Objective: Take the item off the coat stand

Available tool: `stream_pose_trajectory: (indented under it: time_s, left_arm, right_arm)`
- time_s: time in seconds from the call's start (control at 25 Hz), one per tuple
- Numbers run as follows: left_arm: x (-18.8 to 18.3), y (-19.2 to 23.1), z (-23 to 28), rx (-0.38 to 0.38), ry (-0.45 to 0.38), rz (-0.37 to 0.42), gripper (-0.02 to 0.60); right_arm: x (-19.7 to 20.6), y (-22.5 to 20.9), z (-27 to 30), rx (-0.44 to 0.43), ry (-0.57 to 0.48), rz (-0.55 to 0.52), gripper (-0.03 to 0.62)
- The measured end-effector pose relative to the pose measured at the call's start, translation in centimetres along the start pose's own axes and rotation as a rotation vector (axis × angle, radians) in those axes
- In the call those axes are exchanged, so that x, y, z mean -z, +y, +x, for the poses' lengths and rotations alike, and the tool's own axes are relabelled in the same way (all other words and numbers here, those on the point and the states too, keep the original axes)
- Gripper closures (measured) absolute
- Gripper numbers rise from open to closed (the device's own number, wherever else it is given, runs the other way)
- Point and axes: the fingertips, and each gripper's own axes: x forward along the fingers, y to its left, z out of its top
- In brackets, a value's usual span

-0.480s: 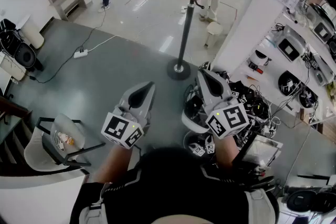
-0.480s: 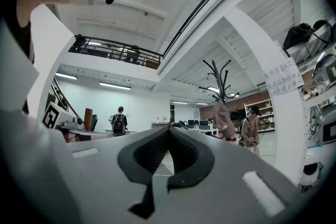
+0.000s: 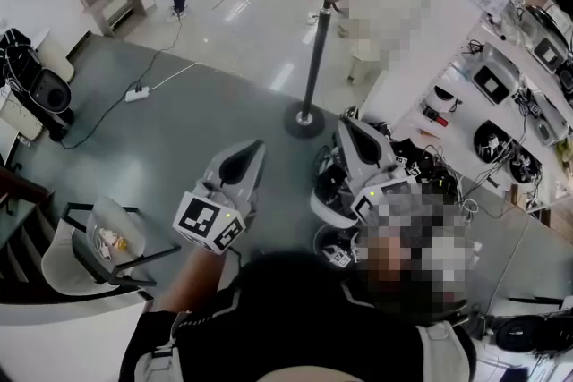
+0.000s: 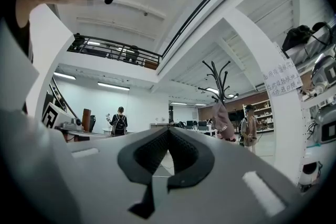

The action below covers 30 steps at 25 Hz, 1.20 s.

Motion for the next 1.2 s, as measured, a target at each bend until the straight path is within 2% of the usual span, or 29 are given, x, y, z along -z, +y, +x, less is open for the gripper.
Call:
stream_pose_trajectory:
  time_s: [0.12, 0.64, 1.2]
  left_arm:
    - [0.3, 0.3, -0.5, 0.011, 0.000, 0.005, 0.566]
    - [-0.4, 2.0, -1.4, 0.056, -0.008, -0.013, 0.566]
    - [-0.1, 5.3, -5.6, 0.076, -0.024, -0.034, 0.566]
  right_arm:
    - [0.1, 0.4, 0.1, 0.002, -0.012, 0.020, 0.585]
    - [-0.4, 1.8, 1.5, 0.059, -0.016, -0.008, 0.585]
    - [0.4, 6.3, 2.8, 0.097, -0.012, -0.035, 0.585]
